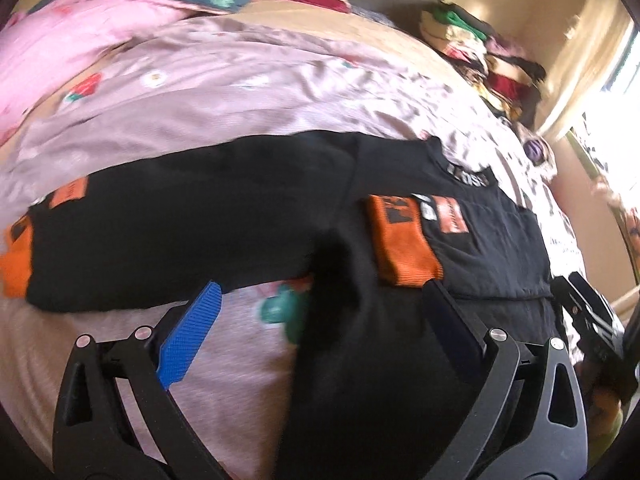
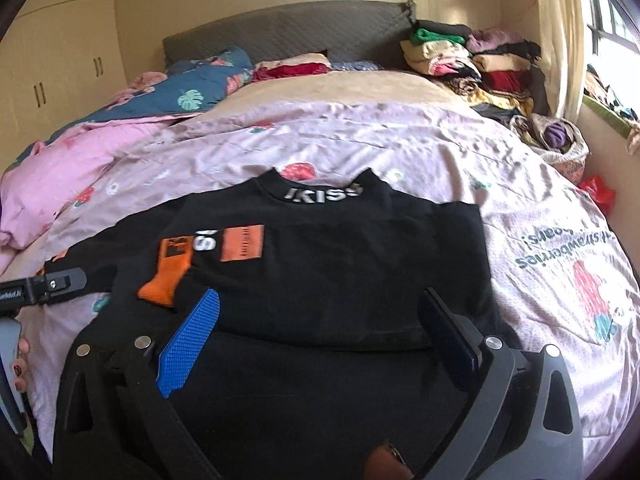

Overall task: Fold small clothes
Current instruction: 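Grasp the other sleeve's orange cuff with the left gripper and lift it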

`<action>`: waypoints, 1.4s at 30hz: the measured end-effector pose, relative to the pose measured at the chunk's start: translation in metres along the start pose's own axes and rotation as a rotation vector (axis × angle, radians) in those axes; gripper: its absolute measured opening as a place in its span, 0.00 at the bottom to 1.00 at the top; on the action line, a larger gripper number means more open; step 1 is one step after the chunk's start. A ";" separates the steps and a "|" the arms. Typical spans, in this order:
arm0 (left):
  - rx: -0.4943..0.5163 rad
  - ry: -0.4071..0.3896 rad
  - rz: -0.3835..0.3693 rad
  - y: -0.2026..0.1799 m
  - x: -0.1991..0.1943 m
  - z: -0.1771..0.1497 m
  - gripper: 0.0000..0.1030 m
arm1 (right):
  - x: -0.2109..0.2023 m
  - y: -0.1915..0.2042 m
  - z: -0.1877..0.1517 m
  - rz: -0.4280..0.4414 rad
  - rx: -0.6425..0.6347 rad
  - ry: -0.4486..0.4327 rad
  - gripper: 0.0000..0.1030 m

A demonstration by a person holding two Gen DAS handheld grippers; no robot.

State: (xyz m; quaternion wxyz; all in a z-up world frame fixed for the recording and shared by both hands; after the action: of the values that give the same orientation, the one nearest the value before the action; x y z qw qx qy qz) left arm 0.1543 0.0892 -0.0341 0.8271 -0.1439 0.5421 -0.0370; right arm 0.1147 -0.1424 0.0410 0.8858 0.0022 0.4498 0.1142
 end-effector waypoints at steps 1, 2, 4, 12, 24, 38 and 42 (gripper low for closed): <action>-0.019 -0.007 0.006 0.007 -0.003 -0.001 0.91 | 0.000 0.008 0.000 0.005 -0.011 -0.001 0.96; -0.034 -0.012 0.011 0.013 -0.005 -0.001 0.91 | 0.000 0.014 0.000 0.008 -0.017 0.000 0.96; -0.082 -0.021 0.009 0.026 -0.009 -0.001 0.91 | 0.000 0.028 0.001 0.016 -0.028 0.003 0.96; -0.189 -0.021 0.004 0.063 -0.018 -0.007 0.91 | -0.001 0.084 0.003 0.062 -0.107 0.003 0.96; -0.293 -0.021 0.047 0.109 -0.028 -0.017 0.91 | -0.004 0.149 -0.002 0.105 -0.232 0.013 0.96; -0.469 0.000 0.068 0.172 -0.022 -0.026 0.91 | 0.002 0.190 -0.015 0.146 -0.313 0.045 0.96; -0.524 0.001 0.050 0.187 -0.017 -0.027 0.91 | 0.008 0.191 -0.019 0.153 -0.310 0.059 0.96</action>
State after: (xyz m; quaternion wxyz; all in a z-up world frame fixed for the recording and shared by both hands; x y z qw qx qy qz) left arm 0.1051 0.2659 -0.0808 0.7620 -0.3398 0.5369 0.1250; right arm 0.0657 0.0429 0.0435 0.8507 -0.1036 0.4511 0.2491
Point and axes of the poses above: each gripper's, at about its wrist camera, not at the fingertips, and x roughly the way its jaws point, y to its left, z to its top, the point moved 5 cm from there along x, roughly the way its jaws point, and after that the axes turned 12 degrees about y, right-handed, at the moved point
